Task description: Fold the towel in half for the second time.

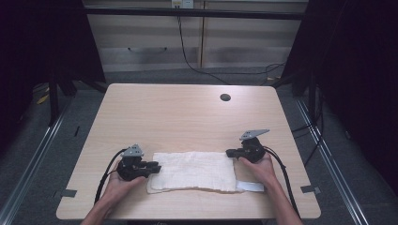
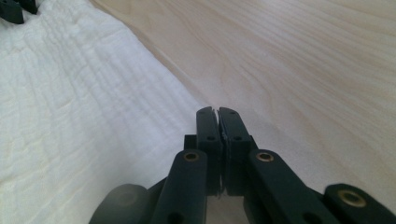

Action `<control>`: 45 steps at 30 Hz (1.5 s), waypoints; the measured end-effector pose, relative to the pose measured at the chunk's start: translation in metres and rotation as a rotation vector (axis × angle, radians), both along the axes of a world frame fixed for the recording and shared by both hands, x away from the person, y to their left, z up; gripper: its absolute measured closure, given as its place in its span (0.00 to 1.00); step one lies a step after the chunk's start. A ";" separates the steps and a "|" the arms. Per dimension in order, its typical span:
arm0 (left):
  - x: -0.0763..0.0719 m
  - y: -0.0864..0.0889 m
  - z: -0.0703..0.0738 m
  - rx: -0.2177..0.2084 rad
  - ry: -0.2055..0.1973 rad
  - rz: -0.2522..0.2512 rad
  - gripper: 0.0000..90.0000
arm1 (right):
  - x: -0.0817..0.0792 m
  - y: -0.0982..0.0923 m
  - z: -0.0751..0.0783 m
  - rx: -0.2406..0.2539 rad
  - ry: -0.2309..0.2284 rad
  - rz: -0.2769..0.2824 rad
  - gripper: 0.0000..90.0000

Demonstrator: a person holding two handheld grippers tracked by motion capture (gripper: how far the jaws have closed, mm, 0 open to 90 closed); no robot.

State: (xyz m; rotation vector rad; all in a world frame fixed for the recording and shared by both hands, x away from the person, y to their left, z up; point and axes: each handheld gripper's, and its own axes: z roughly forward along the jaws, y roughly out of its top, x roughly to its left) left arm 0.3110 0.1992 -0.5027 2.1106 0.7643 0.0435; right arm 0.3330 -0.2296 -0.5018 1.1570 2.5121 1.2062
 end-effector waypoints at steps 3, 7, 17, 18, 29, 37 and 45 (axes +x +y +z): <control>0.002 0.001 0.008 -0.021 -0.022 0.006 0.76 | 0.000 -0.001 0.000 -0.003 0.000 -0.003 0.98; 0.013 0.006 0.014 -0.047 -0.024 0.044 0.72 | -0.001 -0.001 0.003 0.004 -0.003 -0.006 0.98; 0.044 0.013 0.020 -0.042 0.008 0.110 0.67 | -0.003 -0.002 0.005 0.016 -0.012 -0.002 0.98; 0.047 0.012 0.019 -0.033 0.007 0.118 0.67 | -0.003 -0.003 0.005 0.018 -0.015 -0.004 0.98; 0.062 0.010 0.005 -0.007 0.050 0.130 0.66 | -0.003 -0.003 0.005 0.020 -0.010 -0.006 0.98; 0.071 0.013 0.013 -0.004 0.045 0.142 0.65 | -0.001 -0.001 0.005 0.026 -0.011 -0.014 0.98; 0.071 0.000 0.012 0.026 0.069 0.070 0.68 | -0.001 -0.001 0.006 0.037 -0.016 -0.019 0.98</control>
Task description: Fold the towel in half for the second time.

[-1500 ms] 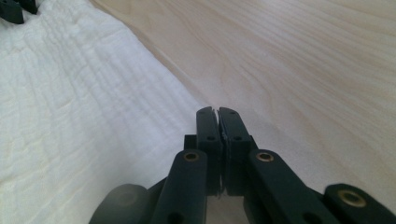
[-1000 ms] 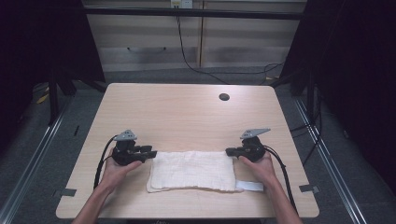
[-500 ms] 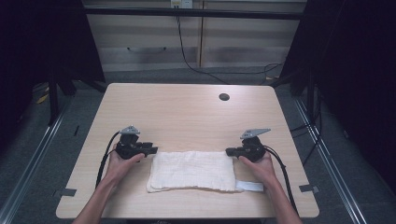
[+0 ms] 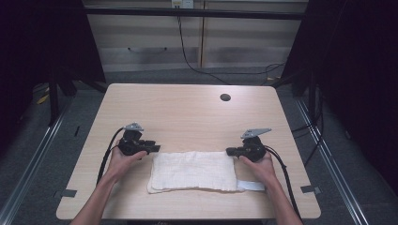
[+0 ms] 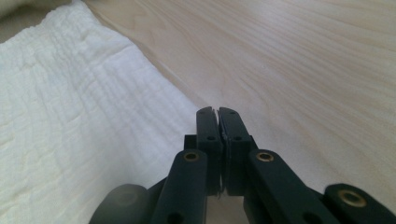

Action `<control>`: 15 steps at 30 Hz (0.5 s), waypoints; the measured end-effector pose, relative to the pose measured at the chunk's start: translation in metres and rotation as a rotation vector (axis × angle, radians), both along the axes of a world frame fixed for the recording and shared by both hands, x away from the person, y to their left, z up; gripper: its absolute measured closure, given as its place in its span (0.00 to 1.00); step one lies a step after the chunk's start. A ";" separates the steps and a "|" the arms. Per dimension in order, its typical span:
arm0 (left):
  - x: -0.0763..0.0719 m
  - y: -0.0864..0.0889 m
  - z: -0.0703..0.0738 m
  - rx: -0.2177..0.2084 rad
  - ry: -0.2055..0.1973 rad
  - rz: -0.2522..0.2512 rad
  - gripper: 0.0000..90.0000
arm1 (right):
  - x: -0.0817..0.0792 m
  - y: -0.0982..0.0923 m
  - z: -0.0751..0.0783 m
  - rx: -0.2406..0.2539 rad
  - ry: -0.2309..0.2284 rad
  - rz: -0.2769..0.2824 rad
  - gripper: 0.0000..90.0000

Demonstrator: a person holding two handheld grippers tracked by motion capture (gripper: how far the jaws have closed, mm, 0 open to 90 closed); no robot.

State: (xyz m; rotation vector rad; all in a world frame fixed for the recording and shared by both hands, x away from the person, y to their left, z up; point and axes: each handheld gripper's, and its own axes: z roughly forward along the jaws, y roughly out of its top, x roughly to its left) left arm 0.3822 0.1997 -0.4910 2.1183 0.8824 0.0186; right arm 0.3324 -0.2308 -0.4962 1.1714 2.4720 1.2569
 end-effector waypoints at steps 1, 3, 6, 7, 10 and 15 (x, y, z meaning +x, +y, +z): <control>-0.005 -0.001 0.000 0.009 0.000 -0.019 0.68 | -0.001 0.000 0.001 0.003 -0.002 -0.002 0.98; -0.007 0.000 0.000 0.008 -0.001 -0.029 0.68 | -0.001 0.000 0.001 0.002 -0.006 0.000 0.98; -0.012 0.002 -0.003 0.025 0.000 -0.045 0.69 | 0.000 0.000 0.000 0.002 -0.001 -0.003 0.98; -0.012 0.002 -0.004 0.039 -0.001 -0.045 0.70 | -0.001 0.000 0.000 0.000 0.001 -0.005 0.98; -0.014 0.002 -0.005 0.033 -0.009 -0.045 0.73 | -0.001 0.000 0.000 0.000 0.000 -0.003 0.98; -0.018 -0.002 -0.006 0.052 -0.035 -0.027 0.76 | 0.000 -0.001 0.000 -0.001 0.000 -0.006 0.98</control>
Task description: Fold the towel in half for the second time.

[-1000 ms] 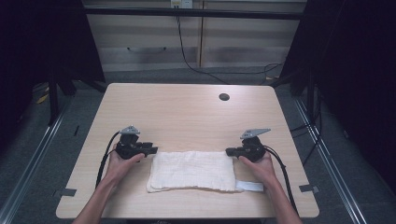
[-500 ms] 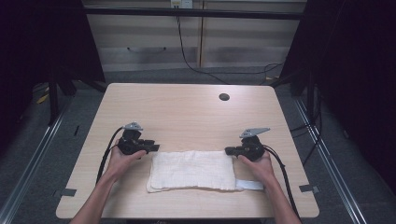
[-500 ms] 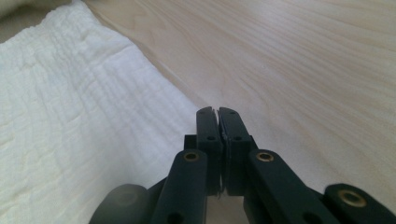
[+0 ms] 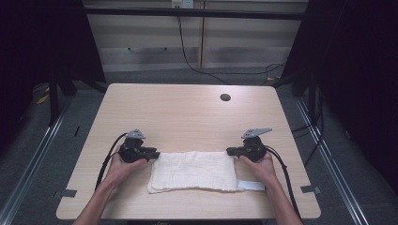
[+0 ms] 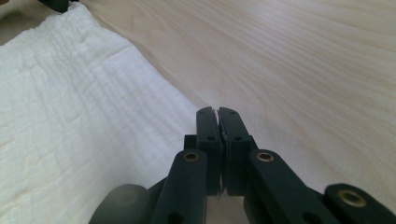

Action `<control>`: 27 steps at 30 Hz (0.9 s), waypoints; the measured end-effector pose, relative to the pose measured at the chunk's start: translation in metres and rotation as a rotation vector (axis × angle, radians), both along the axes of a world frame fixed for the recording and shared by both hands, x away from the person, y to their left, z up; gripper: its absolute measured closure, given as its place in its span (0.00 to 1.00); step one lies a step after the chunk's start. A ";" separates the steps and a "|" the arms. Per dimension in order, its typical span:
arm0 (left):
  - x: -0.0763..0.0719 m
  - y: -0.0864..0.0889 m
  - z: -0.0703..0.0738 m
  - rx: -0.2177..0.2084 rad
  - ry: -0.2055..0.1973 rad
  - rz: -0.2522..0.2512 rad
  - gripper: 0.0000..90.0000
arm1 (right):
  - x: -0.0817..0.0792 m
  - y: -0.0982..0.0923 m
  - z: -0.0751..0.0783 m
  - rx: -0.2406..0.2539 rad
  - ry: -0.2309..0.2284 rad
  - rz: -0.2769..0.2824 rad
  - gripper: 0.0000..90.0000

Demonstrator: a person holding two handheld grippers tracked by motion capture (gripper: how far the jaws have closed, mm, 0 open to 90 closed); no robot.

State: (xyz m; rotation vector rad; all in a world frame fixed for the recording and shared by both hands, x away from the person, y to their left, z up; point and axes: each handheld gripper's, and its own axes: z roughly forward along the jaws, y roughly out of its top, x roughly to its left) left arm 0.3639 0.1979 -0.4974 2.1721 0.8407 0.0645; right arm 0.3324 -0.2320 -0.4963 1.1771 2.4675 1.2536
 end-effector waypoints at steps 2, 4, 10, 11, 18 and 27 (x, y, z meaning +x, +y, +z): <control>-0.003 -0.002 -0.003 0.009 0.000 -0.014 0.78 | 0.000 0.000 0.000 -0.001 -0.001 0.001 0.98; -0.004 -0.003 -0.004 0.010 -0.005 -0.013 0.78 | -0.001 0.000 0.000 0.000 0.000 0.000 0.98; -0.009 -0.007 -0.003 0.030 -0.027 -0.021 0.88 | -0.001 -0.003 0.000 0.001 0.000 -0.007 0.98; -0.009 -0.007 -0.004 0.027 -0.026 -0.024 0.92 | -0.002 -0.003 0.000 0.003 0.000 -0.008 0.98; -0.007 -0.001 -0.003 -0.037 0.000 0.011 0.96 | -0.002 -0.006 0.001 0.008 -0.003 -0.010 0.98; -0.002 0.003 0.029 -0.158 -0.070 0.028 0.96 | 0.002 -0.012 0.017 0.023 -0.030 -0.031 0.98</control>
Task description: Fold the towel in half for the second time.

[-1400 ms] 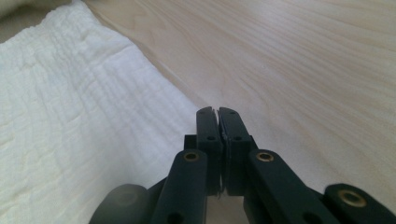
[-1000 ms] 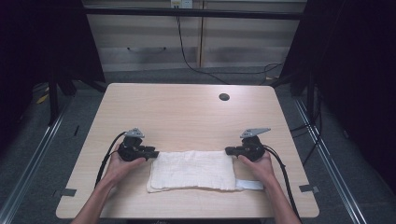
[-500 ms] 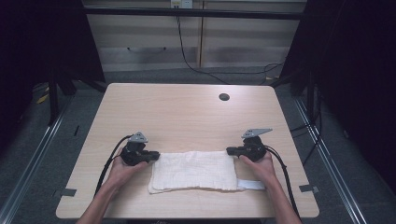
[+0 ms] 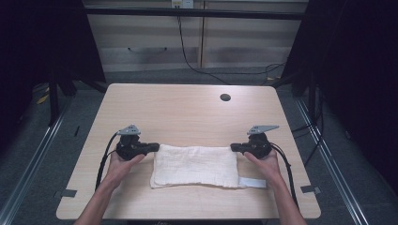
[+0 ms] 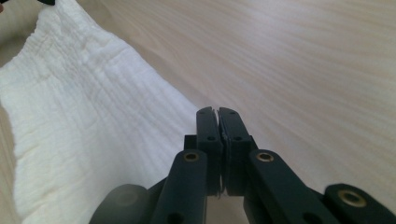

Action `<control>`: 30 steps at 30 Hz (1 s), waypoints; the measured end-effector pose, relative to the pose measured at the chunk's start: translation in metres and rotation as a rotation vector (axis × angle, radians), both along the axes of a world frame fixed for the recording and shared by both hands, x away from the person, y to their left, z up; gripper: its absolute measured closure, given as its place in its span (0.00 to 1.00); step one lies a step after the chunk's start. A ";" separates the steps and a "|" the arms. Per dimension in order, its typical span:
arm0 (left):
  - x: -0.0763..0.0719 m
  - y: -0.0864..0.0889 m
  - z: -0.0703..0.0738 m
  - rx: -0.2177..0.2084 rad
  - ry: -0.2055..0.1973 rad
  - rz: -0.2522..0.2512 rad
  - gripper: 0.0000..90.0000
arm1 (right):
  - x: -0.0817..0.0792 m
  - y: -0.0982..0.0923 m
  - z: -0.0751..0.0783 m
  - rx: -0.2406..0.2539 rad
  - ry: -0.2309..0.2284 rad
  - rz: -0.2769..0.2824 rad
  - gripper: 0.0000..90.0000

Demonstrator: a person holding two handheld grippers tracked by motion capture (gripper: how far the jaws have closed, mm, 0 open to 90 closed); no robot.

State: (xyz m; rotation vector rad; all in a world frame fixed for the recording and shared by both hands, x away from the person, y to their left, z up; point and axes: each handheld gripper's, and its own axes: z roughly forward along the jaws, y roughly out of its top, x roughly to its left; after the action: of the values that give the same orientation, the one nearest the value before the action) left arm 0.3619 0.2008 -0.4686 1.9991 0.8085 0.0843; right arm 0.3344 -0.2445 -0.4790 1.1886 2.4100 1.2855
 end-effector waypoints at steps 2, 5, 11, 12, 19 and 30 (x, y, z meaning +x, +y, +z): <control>0.001 -0.001 0.004 -0.010 -0.003 0.001 0.96 | 0.003 0.000 0.008 -0.006 -0.014 -0.001 0.98; 0.003 -0.003 0.007 -0.022 -0.018 0.013 0.96 | 0.005 0.001 0.015 -0.004 -0.033 -0.004 0.98; 0.007 0.000 -0.010 0.018 0.032 0.049 0.96 | -0.003 0.004 0.012 0.000 -0.063 0.018 0.98; 0.007 0.001 -0.013 0.025 0.038 0.052 0.96 | -0.006 0.005 0.011 0.001 -0.067 0.025 0.98; 0.007 0.001 -0.018 0.013 0.048 0.083 0.96 | -0.019 0.005 0.013 0.029 -0.100 0.045 0.98; 0.007 0.001 -0.019 -0.062 0.061 0.117 0.97 | -0.027 0.001 0.019 0.002 -0.104 0.064 0.98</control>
State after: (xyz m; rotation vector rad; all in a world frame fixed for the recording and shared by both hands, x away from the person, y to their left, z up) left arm 0.3691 0.2018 -0.4879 1.9033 0.9557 0.0645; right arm 0.3078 -0.2430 -0.4601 1.0260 2.3913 1.3335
